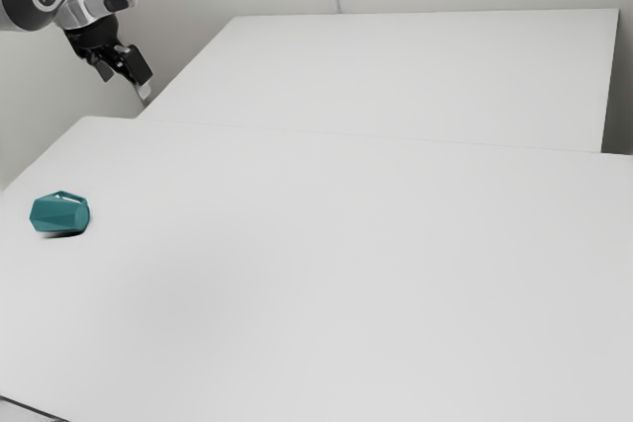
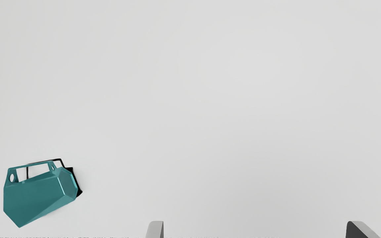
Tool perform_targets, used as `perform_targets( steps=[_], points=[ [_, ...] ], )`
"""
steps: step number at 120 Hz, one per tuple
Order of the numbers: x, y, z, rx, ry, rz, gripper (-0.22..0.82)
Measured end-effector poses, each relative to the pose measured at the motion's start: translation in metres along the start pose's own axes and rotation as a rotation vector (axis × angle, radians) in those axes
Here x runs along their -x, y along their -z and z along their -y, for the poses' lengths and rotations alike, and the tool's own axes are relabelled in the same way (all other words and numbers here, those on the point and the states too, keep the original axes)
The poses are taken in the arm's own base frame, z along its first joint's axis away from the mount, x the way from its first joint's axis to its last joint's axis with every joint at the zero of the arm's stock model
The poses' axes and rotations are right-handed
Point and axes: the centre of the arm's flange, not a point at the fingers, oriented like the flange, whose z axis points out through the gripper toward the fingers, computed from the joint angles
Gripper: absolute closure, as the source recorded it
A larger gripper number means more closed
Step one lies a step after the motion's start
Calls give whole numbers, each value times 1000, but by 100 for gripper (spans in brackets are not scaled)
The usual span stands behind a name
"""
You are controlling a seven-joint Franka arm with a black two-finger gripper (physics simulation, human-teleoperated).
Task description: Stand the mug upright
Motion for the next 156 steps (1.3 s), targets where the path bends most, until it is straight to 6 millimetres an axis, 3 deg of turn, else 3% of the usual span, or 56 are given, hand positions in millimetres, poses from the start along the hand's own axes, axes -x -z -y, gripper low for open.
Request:
perform_targets(
  steps=[22,37,52,68,90,109,125,156],
  points=[
    [5,-8,4,4,30,17,0],
    [24,-22,43,-4,121,48,0],
    [68,-49,106,7,279,119,0],
    [136,-69,176,78,495,162,0],
    [203,-143,244,262,666,201,0],
    [256,-188,300,394,747,130,0],
    [261,-239,329,480,719,67,0],
    [262,-303,371,586,603,-103,0]
  ],
)
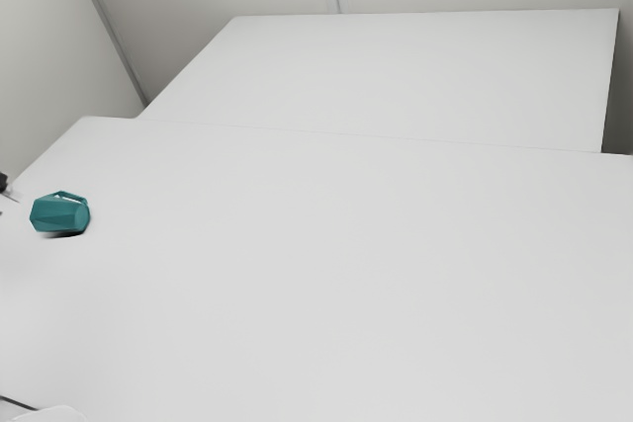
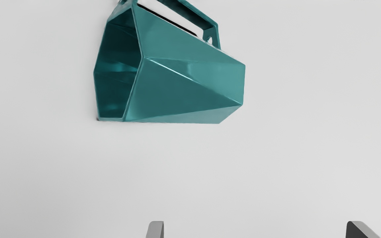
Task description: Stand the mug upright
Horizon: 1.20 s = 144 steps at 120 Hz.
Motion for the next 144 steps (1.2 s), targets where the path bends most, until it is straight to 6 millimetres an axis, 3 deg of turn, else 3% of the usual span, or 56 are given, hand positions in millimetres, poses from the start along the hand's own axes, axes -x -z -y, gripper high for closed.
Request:
perform_targets(
  steps=[33,51,63,104,144],
  points=[
    [-16,-14,40,101,-167,-88,0],
    [-29,-23,52,148,-257,-139,0],
    [-25,-31,63,209,-284,-183,0],
    [-6,-34,87,310,-356,-273,0],
    [-25,-49,97,358,-452,-366,0]
  ],
)
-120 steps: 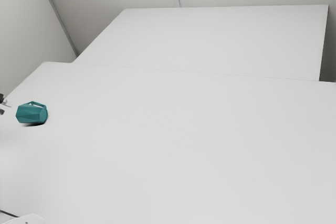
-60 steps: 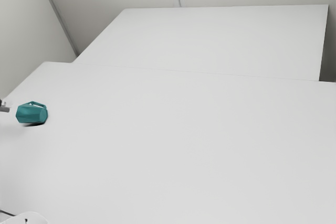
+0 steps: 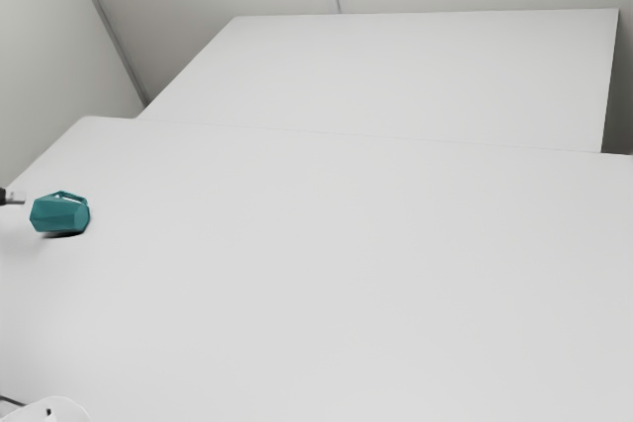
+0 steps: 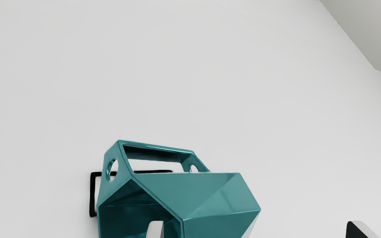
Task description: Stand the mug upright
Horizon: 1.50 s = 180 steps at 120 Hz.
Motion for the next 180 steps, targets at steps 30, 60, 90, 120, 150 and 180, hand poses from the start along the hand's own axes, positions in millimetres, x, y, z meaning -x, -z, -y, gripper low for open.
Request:
perform_targets(
  steps=[30,60,90,120,150,180],
  points=[
    [8,-15,12,31,-18,-50,0],
    [18,-23,17,44,-17,-69,0],
    [40,-33,24,69,27,-115,1],
    [55,-40,26,83,53,-128,5],
    [55,-43,26,88,48,-143,28],
    [53,-49,26,96,40,-155,43]
  ],
)
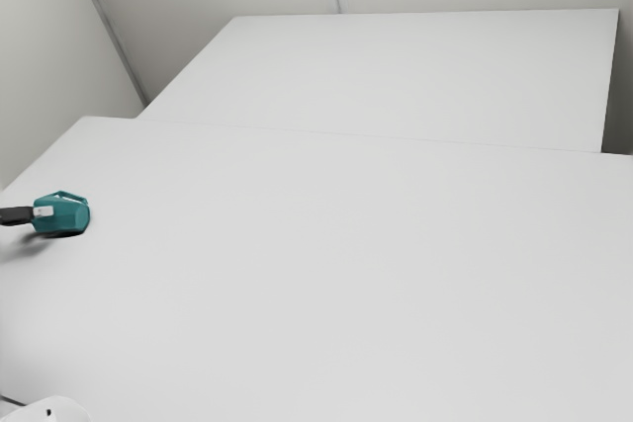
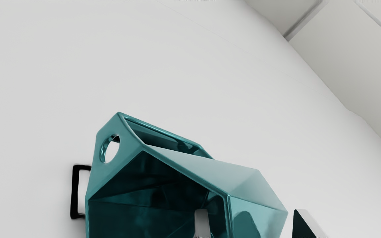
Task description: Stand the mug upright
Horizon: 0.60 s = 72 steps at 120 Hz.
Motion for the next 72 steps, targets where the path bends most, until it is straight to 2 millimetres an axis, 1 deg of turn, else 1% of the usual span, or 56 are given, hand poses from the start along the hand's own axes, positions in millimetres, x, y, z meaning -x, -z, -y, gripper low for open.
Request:
perform_targets(
  steps=[15,28,36,52,63,72],
  points=[
    [-1,0,0,0,-3,-6,58],
    [-2,0,0,-1,-6,-12,66],
    [-7,-1,-3,-3,-14,-12,69],
    [-22,-5,-12,-1,-38,-5,75],
    [-33,-7,-20,0,-56,7,76],
    [-52,-12,-32,-5,-84,26,77]
  ],
)
